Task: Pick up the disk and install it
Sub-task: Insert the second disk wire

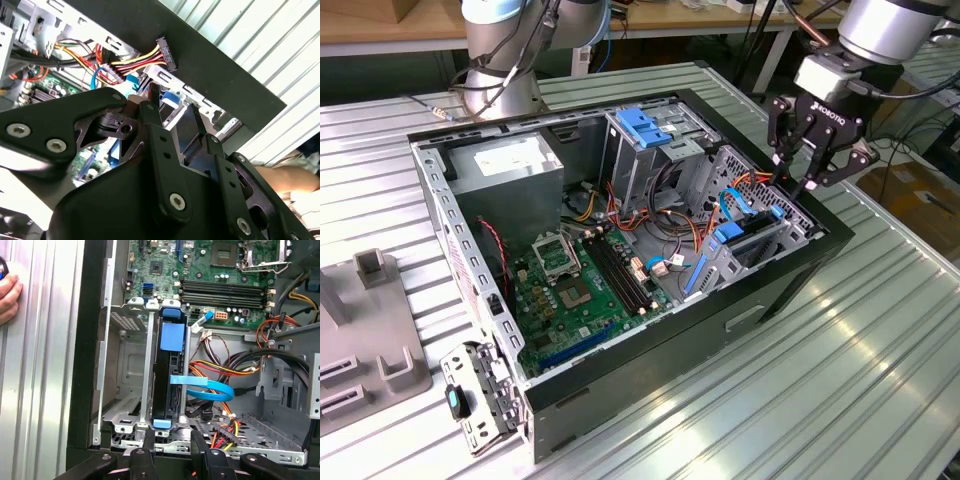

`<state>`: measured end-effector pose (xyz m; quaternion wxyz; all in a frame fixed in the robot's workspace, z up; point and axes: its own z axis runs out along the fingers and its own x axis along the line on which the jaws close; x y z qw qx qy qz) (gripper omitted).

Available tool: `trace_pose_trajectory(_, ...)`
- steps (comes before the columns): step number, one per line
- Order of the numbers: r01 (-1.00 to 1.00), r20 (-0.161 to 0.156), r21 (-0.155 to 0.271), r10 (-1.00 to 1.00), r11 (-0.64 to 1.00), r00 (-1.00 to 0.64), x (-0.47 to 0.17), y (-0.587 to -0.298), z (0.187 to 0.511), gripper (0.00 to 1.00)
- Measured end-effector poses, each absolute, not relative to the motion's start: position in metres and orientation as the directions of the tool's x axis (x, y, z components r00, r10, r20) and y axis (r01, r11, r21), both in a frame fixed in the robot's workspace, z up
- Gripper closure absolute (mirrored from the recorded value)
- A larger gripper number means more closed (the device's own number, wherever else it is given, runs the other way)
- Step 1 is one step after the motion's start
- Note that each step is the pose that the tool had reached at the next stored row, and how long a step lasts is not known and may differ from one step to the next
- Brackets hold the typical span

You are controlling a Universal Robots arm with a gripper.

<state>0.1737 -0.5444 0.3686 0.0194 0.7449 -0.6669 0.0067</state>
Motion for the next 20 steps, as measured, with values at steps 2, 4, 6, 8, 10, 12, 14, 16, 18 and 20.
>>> trace_pose_trajectory(2,-0.989,0.036,0.020,-0.988,-0.147,0.148,0.1737,-0.5444,0.3686,0.58)
trace_pose_trajectory(4,-0.979,0.036,0.020,-0.978,-0.204,0.205,0.1737,-0.5444,0.3687,0.58)
trace_pose_trajectory(6,-0.971,0.036,0.020,-0.971,-0.238,0.238,0.1737,-0.5444,0.3686,0.58)
trace_pose_trajectory(8,-0.962,0.036,0.020,-0.962,-0.271,0.271,0.1737,-0.5444,0.3687,0.58)
trace_pose_trajectory(10,-0.952,0.036,0.020,-0.951,-0.306,0.306,0.1737,-0.5444,0.3687,0.58)
trace_pose_trajectory(12,-0.942,0.036,0.020,-0.941,-0.335,0.335,0.1737,-0.5444,0.3686,0.58)
trace_pose_trajectory(14,-0.939,0.036,0.020,-0.938,-0.344,0.344,0.1737,-0.5444,0.3687,0.58)
trace_pose_trajectory(16,-0.939,0.036,0.020,-0.938,-0.344,0.344,0.1737,-0.5444,0.3687,0.58)
trace_pose_trajectory(18,-0.939,0.036,0.020,-0.938,-0.344,0.344,0.1737,-0.5444,0.3686,0.58)
trace_pose_trajectory(20,-0.939,0.036,0.020,-0.938,-0.344,0.344,0.1737,-0.5444,0.3686,0.58)
